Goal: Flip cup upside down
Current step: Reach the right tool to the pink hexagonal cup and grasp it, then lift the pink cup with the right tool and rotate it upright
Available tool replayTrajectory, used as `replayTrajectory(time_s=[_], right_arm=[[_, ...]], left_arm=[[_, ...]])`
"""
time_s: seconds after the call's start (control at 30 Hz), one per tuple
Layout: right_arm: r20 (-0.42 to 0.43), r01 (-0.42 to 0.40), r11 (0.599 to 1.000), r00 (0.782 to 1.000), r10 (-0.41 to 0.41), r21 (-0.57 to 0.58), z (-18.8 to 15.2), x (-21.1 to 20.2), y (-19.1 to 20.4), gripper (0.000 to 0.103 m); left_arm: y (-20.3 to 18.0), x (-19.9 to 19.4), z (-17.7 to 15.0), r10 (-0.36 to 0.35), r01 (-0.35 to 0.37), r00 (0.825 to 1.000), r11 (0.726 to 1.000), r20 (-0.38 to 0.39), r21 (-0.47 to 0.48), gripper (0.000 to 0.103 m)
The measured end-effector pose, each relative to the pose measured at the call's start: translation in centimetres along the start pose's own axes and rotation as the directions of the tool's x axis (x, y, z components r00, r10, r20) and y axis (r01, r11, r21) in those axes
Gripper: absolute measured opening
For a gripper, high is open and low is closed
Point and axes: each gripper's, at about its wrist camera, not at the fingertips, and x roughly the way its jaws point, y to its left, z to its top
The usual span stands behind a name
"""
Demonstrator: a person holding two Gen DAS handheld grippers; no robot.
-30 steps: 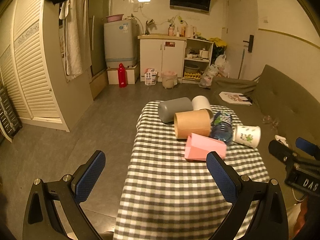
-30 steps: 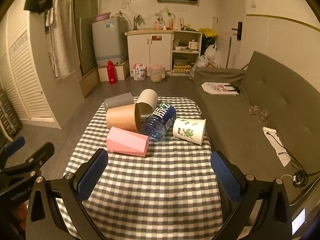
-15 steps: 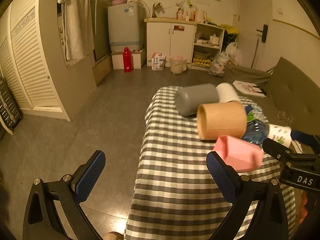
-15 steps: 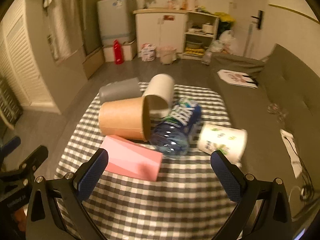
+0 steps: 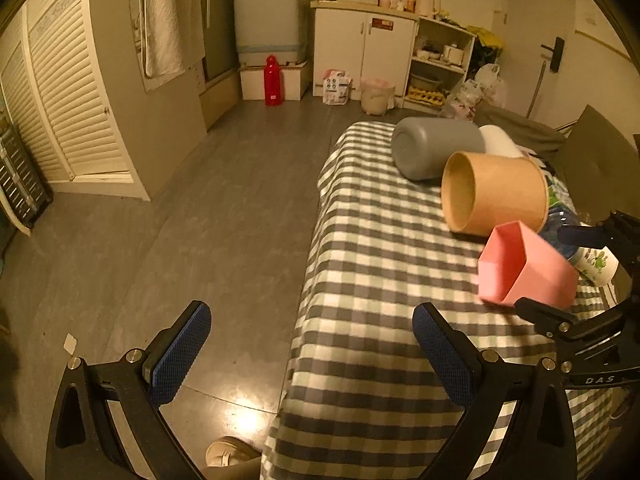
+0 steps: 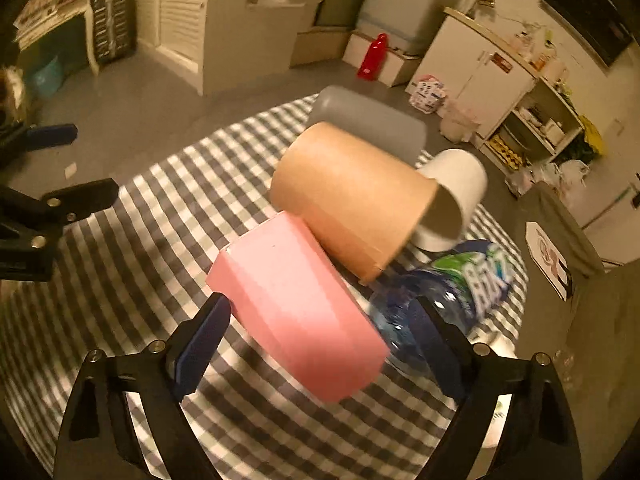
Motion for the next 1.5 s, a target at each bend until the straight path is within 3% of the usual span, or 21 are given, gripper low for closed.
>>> replayTrajectory(time_s=[0.1, 0.2, 0.33, 0.5, 0.77, 0.9, 1.07, 1.33, 1.5], right_arm=[[-0.027, 0.016, 0.999, 0.999, -0.018, -0.048, -0.1, 1.2, 1.3, 0.089], [-0.043, 0.077, 0.994, 0.996, -0.081, -0.083, -0.2, 1.8, 1.9, 0.081], [-0.049, 0.076, 0.997, 0.996, -0.077, -0.018, -0.4, 0.7, 2.0, 0.071], [-0.055, 0.095, 0.989, 0.994, -0.089, 0.112, -1.0, -3.0, 3.2, 0.068], [-0.05, -0.007, 0.905, 0.998, 0.031, 0.426, -5.1, -9.8, 4.8, 0.067], [-0.077, 0.003, 0.862, 0.996, 0.042, 0.507, -7.8, -11.5, 6.2, 0.067], [-0.097, 0.007, 0.774, 0.993, 0.07, 0.633, -10.4, -11.6, 6.2, 0.067], [-0.099, 0.057, 0.77, 0.995, 0.008, 0.635, -10.6, -11.0, 6.4, 0.066], [-0.092, 0.051, 0.763, 0.996, 0.011, 0.645, -11.5, -10.4, 6.5, 0.066]], left_arm=[[0.2, 0.0, -0.2, 0.01, -0.01, 1.0, 1.0, -0.005, 0.007, 0.103], [0.5, -0.4, -0.3, 0.011, -0.011, 1.0, 1.0, 0.0, 0.006, 0.103], [0.6, -1.7, -0.2, 0.007, -0.007, 1.0, 1.0, 0.021, 0.004, 0.103], [0.4, -4.2, 0.0, -0.001, 0.001, 0.998, 1.0, 0.061, 0.002, 0.103], [-0.3, -8.8, -1.4, -0.026, 0.022, 0.992, 0.999, 0.123, 0.032, 0.103], [-0.5, -10.3, -2.8, -0.038, 0.034, 0.99, 0.999, 0.132, 0.032, 0.103], [-0.9, -11.0, -4.5, -0.042, 0.037, 0.992, 0.998, 0.121, 0.041, 0.103], [-1.0, -11.5, -6.0, -0.042, 0.038, 0.994, 0.998, 0.103, 0.042, 0.103], [-1.3, -11.5, -6.8, -0.03, 0.025, 0.995, 0.998, 0.09, 0.051, 0.103]])
